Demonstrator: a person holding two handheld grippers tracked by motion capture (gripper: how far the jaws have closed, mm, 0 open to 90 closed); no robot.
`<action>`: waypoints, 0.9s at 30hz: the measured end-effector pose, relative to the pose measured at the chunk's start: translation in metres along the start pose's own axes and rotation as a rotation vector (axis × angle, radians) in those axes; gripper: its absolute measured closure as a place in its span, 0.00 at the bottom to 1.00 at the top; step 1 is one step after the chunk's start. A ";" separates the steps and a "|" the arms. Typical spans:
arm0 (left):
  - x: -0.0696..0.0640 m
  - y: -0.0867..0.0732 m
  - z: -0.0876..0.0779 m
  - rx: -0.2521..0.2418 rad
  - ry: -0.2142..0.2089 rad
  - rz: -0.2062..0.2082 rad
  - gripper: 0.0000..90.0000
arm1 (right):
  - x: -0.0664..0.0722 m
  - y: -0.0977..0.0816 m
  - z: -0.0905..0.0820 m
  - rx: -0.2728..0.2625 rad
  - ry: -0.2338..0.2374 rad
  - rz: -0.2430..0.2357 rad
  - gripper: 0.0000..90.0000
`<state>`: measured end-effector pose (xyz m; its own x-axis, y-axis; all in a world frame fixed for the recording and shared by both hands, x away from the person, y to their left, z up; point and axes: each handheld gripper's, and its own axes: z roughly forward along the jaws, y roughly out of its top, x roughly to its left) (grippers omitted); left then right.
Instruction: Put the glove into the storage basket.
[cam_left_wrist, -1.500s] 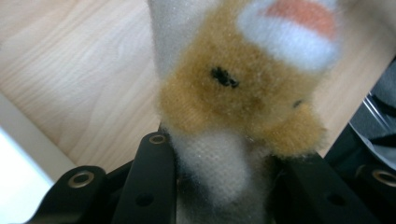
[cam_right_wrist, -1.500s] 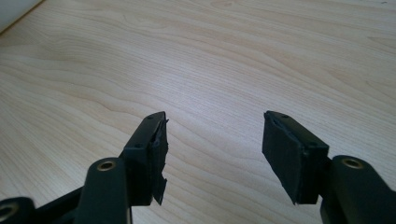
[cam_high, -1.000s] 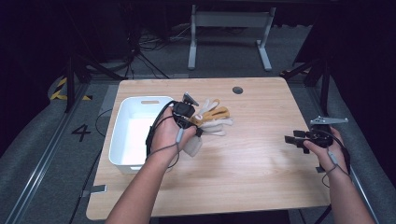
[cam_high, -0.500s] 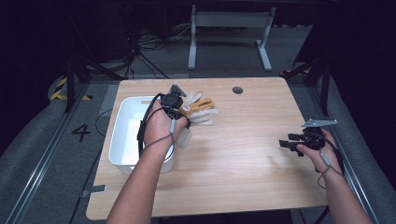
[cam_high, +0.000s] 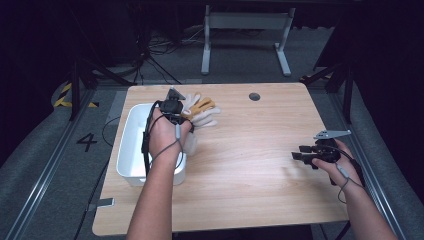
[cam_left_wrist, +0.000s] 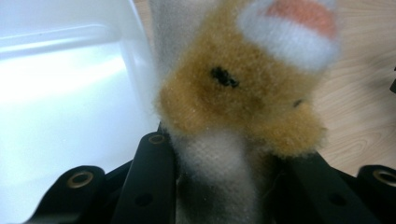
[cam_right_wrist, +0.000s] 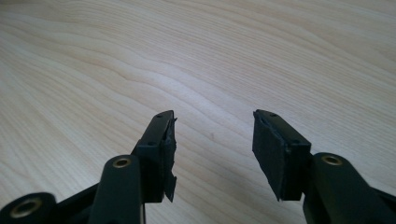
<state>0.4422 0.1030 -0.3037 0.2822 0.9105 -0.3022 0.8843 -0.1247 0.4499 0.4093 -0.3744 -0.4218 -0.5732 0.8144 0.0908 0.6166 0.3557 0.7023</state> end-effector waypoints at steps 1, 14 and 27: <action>0.003 0.000 -0.001 0.002 0.010 -0.006 0.79 | -0.001 0.000 0.000 0.002 -0.010 0.001 0.56; 0.022 -0.001 -0.006 -0.023 0.048 -0.108 0.79 | -0.005 -0.002 0.000 -0.005 -0.046 -0.007 0.53; 0.039 -0.002 -0.001 -0.007 0.122 -0.190 0.79 | -0.003 -0.002 -0.003 -0.010 -0.046 -0.002 0.54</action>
<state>0.4517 0.1392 -0.3157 0.0636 0.9584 -0.2782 0.9145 0.0556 0.4007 0.4087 -0.3789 -0.4214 -0.5490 0.8339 0.0569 0.6100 0.3532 0.7093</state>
